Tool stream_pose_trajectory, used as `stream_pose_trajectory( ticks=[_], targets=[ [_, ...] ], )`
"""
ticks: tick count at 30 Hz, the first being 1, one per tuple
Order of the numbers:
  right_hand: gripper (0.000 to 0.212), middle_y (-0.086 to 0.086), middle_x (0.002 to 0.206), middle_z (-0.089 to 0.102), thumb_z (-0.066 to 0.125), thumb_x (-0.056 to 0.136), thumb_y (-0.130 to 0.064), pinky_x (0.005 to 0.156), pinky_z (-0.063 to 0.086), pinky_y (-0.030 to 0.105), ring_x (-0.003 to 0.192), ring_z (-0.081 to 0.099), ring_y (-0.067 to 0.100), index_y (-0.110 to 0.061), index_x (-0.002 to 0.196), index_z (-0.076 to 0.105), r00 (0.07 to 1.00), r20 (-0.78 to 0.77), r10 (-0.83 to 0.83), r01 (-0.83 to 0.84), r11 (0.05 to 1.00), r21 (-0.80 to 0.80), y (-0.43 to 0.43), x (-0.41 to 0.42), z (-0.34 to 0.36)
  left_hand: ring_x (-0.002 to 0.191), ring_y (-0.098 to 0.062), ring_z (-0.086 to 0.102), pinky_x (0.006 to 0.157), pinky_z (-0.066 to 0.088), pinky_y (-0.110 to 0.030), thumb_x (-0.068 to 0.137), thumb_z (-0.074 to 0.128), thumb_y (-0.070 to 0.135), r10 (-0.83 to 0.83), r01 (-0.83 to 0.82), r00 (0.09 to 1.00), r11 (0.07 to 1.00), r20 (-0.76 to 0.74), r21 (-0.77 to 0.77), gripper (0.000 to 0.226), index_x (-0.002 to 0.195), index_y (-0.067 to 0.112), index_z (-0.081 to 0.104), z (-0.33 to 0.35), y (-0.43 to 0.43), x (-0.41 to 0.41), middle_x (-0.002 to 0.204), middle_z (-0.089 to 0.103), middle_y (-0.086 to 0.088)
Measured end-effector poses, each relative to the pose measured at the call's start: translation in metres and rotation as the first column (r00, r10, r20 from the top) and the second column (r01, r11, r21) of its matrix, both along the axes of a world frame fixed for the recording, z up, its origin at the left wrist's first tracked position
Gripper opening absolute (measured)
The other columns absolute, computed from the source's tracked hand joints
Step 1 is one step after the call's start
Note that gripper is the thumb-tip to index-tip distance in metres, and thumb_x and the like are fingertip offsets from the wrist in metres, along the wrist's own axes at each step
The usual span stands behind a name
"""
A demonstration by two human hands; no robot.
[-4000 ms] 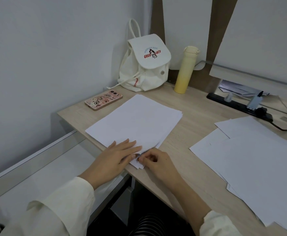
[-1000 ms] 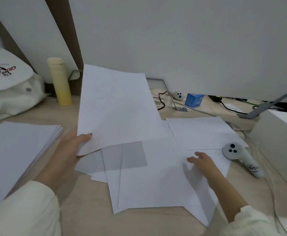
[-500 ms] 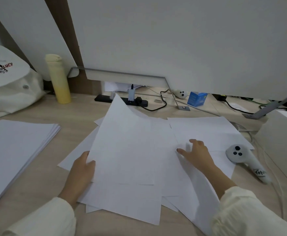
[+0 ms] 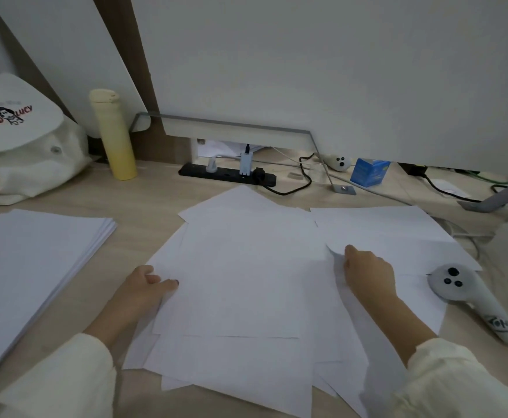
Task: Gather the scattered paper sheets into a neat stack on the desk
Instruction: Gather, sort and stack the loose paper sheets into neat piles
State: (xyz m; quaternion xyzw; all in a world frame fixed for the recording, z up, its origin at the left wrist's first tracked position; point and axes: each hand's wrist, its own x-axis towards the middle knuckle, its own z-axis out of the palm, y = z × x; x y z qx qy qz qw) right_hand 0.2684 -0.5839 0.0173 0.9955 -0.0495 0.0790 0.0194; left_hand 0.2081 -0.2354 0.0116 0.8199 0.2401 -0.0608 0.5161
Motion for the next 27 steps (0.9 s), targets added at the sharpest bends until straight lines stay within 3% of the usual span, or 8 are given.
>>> stream_pose_trajectory(
  ticks=[5,8,13,16,19,22,25,27],
  targets=[
    [0.017,0.004,0.07,0.058,0.041,0.097,-0.013,0.052,0.033,0.021,0.056,0.047,0.013,-0.013,0.091,0.057,0.953,0.236,0.192,-0.291,0.803,0.521,0.014,-0.034,0.018,0.11,-0.024,0.047,0.093,0.038,-0.032,0.077,0.071,0.035,-0.061,0.062,0.998,0.995,-0.022,0.074,0.062,0.129,0.008,0.051,0.004,0.002,-0.001,0.131,0.049,-0.011],
    [0.017,-0.004,0.08,0.064,0.045,0.097,-0.015,0.061,0.039,0.013,0.067,0.057,0.009,-0.019,0.09,0.06,0.922,0.142,0.361,-0.354,0.633,0.688,0.032,-0.069,0.015,0.135,-0.031,0.027,0.11,0.024,-0.039,0.06,0.062,0.05,-0.047,0.052,0.999,0.962,-0.026,0.269,0.079,0.129,0.013,0.051,0.008,0.001,-0.004,0.144,0.034,-0.013],
    [0.025,-0.007,0.105,0.067,0.044,0.092,-0.012,0.088,0.046,0.018,0.097,0.06,0.003,-0.025,0.096,0.065,0.872,-0.035,0.488,-0.297,0.584,0.755,0.041,-0.103,-0.001,0.137,-0.034,0.022,0.109,0.026,-0.043,0.051,0.052,0.048,-0.058,0.088,0.994,0.928,-0.094,0.362,0.104,0.144,0.01,0.028,0.019,0.0,-0.007,0.148,0.024,-0.018],
    [0.038,-0.017,0.12,0.057,0.046,0.089,-0.004,0.095,0.039,0.01,0.108,0.051,-0.011,-0.037,0.104,0.057,0.915,0.011,0.403,-0.232,0.504,0.832,0.035,-0.106,0.009,0.126,-0.039,0.039,0.101,0.036,-0.045,0.06,0.061,0.05,-0.047,0.093,0.989,0.936,-0.141,0.34,0.094,0.136,0.001,0.036,0.019,0.007,0.001,0.138,0.037,-0.023],
    [0.039,-0.003,0.133,0.047,0.047,0.093,-0.007,0.095,0.035,0.024,0.125,0.045,0.014,-0.025,0.127,0.05,0.995,-0.061,0.08,0.021,0.431,0.902,0.012,-0.096,0.018,0.116,-0.042,0.05,0.095,0.041,-0.045,0.075,0.067,0.042,-0.053,0.1,0.986,0.949,-0.161,0.299,0.079,0.126,-0.013,0.042,0.018,0.011,0.007,0.131,0.046,-0.032],
    [0.044,0.009,0.13,0.048,0.052,0.09,-0.007,0.1,0.037,0.035,0.119,0.045,0.027,-0.011,0.133,0.046,0.947,-0.294,-0.127,0.309,0.12,0.943,-0.01,-0.087,0.021,0.113,-0.042,0.052,0.078,0.044,-0.039,0.074,0.067,0.04,-0.075,0.112,0.985,0.963,-0.156,0.245,0.074,0.116,-0.018,0.05,0.024,0.008,0.003,0.126,0.05,-0.033],
    [0.007,0.009,0.084,0.047,0.052,0.087,0.0,0.077,0.047,0.035,0.079,0.046,0.02,-0.003,0.09,0.058,0.925,-0.37,-0.088,0.339,-0.253,0.906,-0.012,-0.086,0.027,0.108,-0.039,0.056,0.085,0.047,-0.035,0.05,0.057,0.052,-0.115,0.148,0.98,0.967,-0.164,0.208,0.075,0.102,-0.002,0.06,0.02,0.01,0.0,0.118,0.058,-0.025],
    [0.013,0.009,0.079,0.042,0.053,0.086,0.002,0.071,0.048,0.036,0.072,0.044,0.02,-0.005,0.074,0.052,0.912,-0.407,-0.045,0.376,-0.305,0.875,-0.007,-0.085,0.027,0.113,-0.036,0.052,0.096,0.045,-0.041,0.042,0.062,0.058,-0.126,0.15,0.979,0.978,-0.161,0.147,0.094,0.119,0.004,0.053,0.011,0.016,0.002,0.126,0.052,-0.019]
  ],
)
